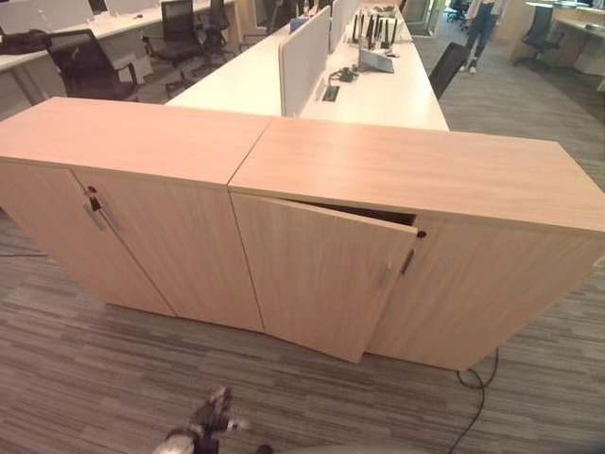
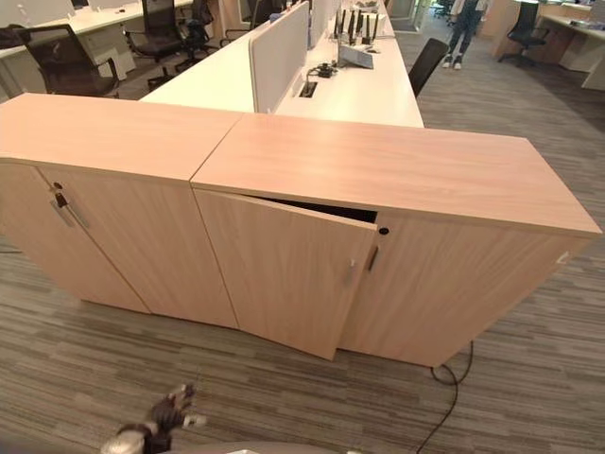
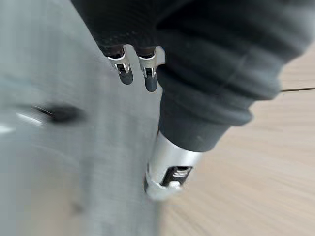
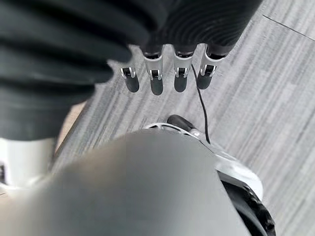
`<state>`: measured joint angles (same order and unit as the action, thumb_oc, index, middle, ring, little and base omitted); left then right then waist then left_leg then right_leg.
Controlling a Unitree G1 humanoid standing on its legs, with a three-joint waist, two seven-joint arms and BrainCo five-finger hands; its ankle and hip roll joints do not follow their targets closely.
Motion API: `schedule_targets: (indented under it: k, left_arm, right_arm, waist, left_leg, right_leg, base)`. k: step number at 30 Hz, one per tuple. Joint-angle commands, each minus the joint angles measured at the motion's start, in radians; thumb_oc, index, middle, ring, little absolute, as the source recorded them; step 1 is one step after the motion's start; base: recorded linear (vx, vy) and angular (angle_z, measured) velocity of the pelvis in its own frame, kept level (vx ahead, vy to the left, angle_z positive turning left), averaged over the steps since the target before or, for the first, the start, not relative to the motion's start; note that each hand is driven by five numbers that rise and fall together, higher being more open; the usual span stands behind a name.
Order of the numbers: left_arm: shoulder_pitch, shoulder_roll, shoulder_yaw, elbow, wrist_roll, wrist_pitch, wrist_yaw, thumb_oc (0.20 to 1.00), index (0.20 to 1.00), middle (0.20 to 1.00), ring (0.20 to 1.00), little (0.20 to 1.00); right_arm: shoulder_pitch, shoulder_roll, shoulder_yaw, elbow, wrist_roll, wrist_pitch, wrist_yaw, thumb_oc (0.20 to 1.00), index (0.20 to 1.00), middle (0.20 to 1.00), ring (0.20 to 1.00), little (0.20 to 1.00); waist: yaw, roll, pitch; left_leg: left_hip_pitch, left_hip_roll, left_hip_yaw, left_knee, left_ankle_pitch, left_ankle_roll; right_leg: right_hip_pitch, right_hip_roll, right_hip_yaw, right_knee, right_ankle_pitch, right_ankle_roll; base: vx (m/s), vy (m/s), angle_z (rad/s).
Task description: Put the empty folder in the office cabinet
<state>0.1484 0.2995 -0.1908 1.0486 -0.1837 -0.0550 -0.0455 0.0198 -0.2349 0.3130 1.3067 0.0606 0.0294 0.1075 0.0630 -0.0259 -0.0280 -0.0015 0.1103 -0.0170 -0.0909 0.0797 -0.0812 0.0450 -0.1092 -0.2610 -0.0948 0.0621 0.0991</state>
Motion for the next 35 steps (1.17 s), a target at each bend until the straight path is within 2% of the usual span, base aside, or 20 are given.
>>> schedule_targets:
  k: [1,6,7,10,13,16,20,22,28,35]
  left_arm:
    - [-0.063,-0.012,0.01,0.06,0.12,-0.05,0.087,1.0,1.0,1.0,1.0,1.0]
    - [-0.041,-0.019,0.038,0.072,0.023,-0.051,0.028,1.0,1.0,1.0,1.0,1.0]
    - [-0.022,-0.02,0.092,0.062,-0.098,-0.042,-0.016,1.0,1.0,1.0,1.0,1.0]
    - [-0.041,-0.043,0.158,0.164,-0.17,-0.032,-0.033,1.0,1.0,1.0,1.0,1.0]
    - [-0.049,-0.051,0.133,0.158,-0.149,-0.037,-0.038,1.0,1.0,1.0,1.0,1.0]
    - [-0.061,-0.044,0.018,0.104,-0.063,-0.056,-0.049,1.0,1.0,1.0,1.0,1.0]
    - [-0.069,-0.025,-0.05,0.041,-0.007,-0.068,-0.041,1.0,1.0,1.0,1.0,1.0]
    - [-0.081,-0.011,-0.131,-0.026,0.07,-0.082,-0.037,1.0,1.0,1.0,1.0,1.0]
    - [-0.081,-0.002,-0.154,-0.059,0.098,-0.086,-0.037,1.0,1.0,1.0,1.0,1.0]
    - [-0.079,-0.012,-0.155,-0.019,0.129,-0.083,-0.029,1.0,1.0,1.0,1.0,1.0]
  right_arm:
    - [-0.042,0.032,0.027,0.038,0.05,-0.035,-0.037,1.0,1.0,1.0,1.0,1.0]
    - [-0.041,0.01,0.029,0.022,0.048,-0.043,-0.04,1.0,1.0,1.0,1.0,1.0]
    - [-0.036,-0.011,0.025,0.015,0.042,-0.038,-0.034,1.0,1.0,1.0,1.0,1.0]
    - [-0.03,-0.029,0.023,-0.001,0.024,-0.034,-0.016,1.0,1.0,1.0,1.0,1.0]
    - [-0.028,-0.039,0.028,-0.016,0.015,-0.034,-0.016,1.0,1.0,1.0,1.0,1.0]
    - [-0.038,-0.055,0.052,-0.048,-0.009,-0.036,-0.021,1.0,1.0,1.0,1.0,1.0]
    - [-0.043,-0.07,0.064,-0.071,-0.021,-0.04,-0.025,1.0,1.0,1.0,1.0,1.0]
    - [-0.038,-0.087,0.068,-0.091,-0.04,-0.047,-0.04,1.0,1.0,1.0,1.0,1.0]
    - [-0.031,-0.103,0.081,-0.113,-0.077,-0.049,-0.046,1.0,1.0,1.0,1.0,1.0]
    - [-0.03,-0.098,0.099,-0.1,-0.113,-0.041,-0.041,1.0,1.0,1.0,1.0,1.0]
  waist:
    - [0.012,-0.044,0.026]
    - [0.006,-0.039,0.028]
    - [0.004,-0.036,0.031]
    - [-0.002,-0.041,0.03]
    - [-0.007,-0.042,0.029]
    - [-0.027,-0.035,0.026]
    - [-0.039,-0.032,0.031]
    - [-0.053,-0.026,0.03]
    - [-0.059,-0.022,0.027]
    - [-0.062,-0.014,0.025]
  left_leg:
    - [-0.012,-0.106,0.038,0.004,-0.067,0.069]
    - [-0.014,-0.106,0.041,0.004,-0.066,0.068]
    - [-0.016,-0.106,0.041,0.004,-0.065,0.067]
    - [-0.022,-0.105,0.042,0.004,-0.066,0.066]
    - [-0.024,-0.104,0.044,0.004,-0.066,0.065]
    - [-0.03,-0.102,0.05,0.004,-0.069,0.064]
    - [-0.035,-0.1,0.056,0.004,-0.07,0.063]
    - [-0.035,-0.1,0.062,0.004,-0.076,0.064]
    - [-0.031,-0.099,0.066,0.004,-0.081,0.064]
    - [-0.025,-0.101,0.067,0.004,-0.089,0.067]
  right_leg:
    - [0.008,0.046,-0.053,0.008,-0.108,-0.005]
    - [0.003,0.047,-0.049,0.008,-0.103,-0.005]
    - [0.0,0.047,-0.049,0.008,-0.101,-0.006]
    - [-0.005,0.047,-0.049,0.008,-0.1,-0.007]
    - [-0.008,0.048,-0.047,0.008,-0.1,-0.007]
    - [-0.017,0.05,-0.039,0.008,-0.096,-0.005]
    - [-0.025,0.052,-0.032,0.008,-0.092,-0.004]
    - [-0.029,0.053,-0.025,0.008,-0.092,-0.002]
    - [-0.028,0.053,-0.021,0.008,-0.094,-0.001]
    - [-0.025,0.056,-0.018,0.008,-0.098,-0.002]
  base:
    - [-0.01,-0.002,0.08]
    - [0.0,0.001,0.02]
    - [0.0,0.0,0.0]
    - [0.01,-0.003,0.0]
    - [0.0,0.0,0.0]
    - [0.0,0.0,0.0]
    - [0.0,0.0,0.0]
    - [-0.01,0.01,-0.05]
    - [0.0,0.006,-0.06]
    - [0.0,0.0,0.0]
